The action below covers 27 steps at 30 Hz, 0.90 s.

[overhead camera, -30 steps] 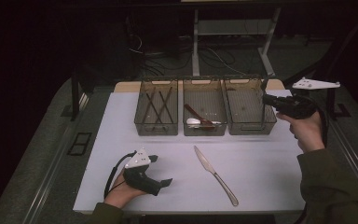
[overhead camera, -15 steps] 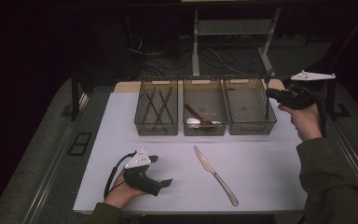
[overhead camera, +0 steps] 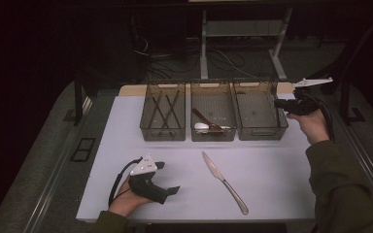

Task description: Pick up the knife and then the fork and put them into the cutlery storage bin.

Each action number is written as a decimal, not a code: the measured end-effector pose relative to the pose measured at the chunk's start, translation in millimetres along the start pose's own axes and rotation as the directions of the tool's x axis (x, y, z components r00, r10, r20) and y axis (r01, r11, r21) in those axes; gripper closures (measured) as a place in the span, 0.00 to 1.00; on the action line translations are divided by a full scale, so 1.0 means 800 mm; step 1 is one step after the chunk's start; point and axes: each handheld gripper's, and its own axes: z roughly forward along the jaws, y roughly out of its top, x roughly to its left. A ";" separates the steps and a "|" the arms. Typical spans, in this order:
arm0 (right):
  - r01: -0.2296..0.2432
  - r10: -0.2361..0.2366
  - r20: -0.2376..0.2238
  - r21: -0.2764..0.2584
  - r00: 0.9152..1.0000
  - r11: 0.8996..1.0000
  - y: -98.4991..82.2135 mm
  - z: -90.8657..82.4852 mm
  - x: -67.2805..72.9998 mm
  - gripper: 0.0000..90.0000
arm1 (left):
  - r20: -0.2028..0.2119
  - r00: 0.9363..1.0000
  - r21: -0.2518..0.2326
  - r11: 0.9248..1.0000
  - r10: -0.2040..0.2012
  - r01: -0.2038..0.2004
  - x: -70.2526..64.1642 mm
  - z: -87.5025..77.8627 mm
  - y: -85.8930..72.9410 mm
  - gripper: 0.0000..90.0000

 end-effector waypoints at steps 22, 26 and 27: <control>0.043 -0.039 -0.023 0.187 0.999 0.981 -0.002 0.039 -0.002 0.94 | 0.006 1.000 0.006 1.000 0.005 -0.005 -0.001 0.001 0.000 0.00; 0.056 -0.055 -0.013 0.220 0.998 0.974 0.003 0.047 0.003 0.94 | 0.008 1.000 0.007 1.000 0.003 -0.003 -0.001 0.002 0.000 0.00; 0.060 -0.059 -0.009 0.229 0.998 0.972 0.004 0.050 0.003 0.94 | 0.008 1.000 0.007 1.000 0.002 -0.002 -0.001 0.002 0.000 0.00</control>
